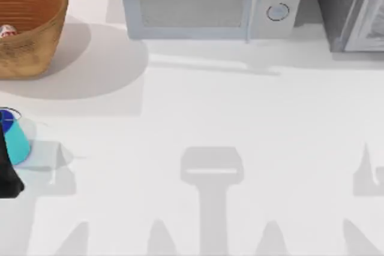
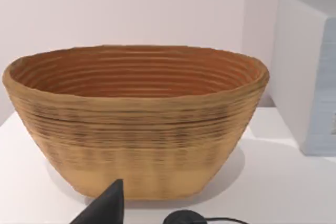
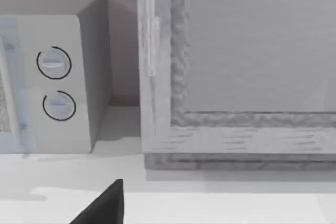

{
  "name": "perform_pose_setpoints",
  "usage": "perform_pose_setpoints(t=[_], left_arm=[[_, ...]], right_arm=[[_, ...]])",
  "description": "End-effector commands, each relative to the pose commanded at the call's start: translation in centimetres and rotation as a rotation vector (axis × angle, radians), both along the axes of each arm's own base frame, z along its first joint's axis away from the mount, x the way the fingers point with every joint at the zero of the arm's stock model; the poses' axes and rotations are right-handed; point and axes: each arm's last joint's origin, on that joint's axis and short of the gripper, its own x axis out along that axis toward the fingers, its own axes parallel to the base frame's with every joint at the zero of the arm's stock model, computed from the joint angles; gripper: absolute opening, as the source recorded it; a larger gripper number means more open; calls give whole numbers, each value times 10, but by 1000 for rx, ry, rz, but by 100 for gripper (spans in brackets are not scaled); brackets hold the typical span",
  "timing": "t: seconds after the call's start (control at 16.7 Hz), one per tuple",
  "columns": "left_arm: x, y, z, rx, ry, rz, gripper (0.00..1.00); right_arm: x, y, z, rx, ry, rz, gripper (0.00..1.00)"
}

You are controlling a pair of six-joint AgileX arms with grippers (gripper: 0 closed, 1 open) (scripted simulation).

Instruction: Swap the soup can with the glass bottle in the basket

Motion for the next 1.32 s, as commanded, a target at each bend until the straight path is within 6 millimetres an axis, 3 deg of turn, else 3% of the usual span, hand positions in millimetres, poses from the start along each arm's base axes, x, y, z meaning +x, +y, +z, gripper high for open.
perform_pose_setpoints(t=[0.3, 0.48, 0.72, 0.84, 1.02, 1.2, 1.32], left_arm=[[0, 1, 12, 4, 19, 6, 100], [3, 3, 42, 11, 79, 15, 100], [22, 7, 100, 20, 221, 20, 100], [43, 10, 131, 21, 312, 16, 100], [88, 18, 174, 18, 463, 3, 100], [150, 31, 203, 6, 623, -17, 100], [196, 41, 209, -7, 730, -34, 100]], right_arm=[[0, 0, 0, 0, 0, 0, 100], [0, 0, 0, 0, 0, 0, 100], [0, 0, 0, 0, 0, 0, 100], [0, 0, 0, 0, 0, 0, 100], [0, 0, 0, 0, 0, 0, 100], [0, 0, 0, 0, 0, 0, 100], [0, 0, 0, 0, 0, 0, 100]])
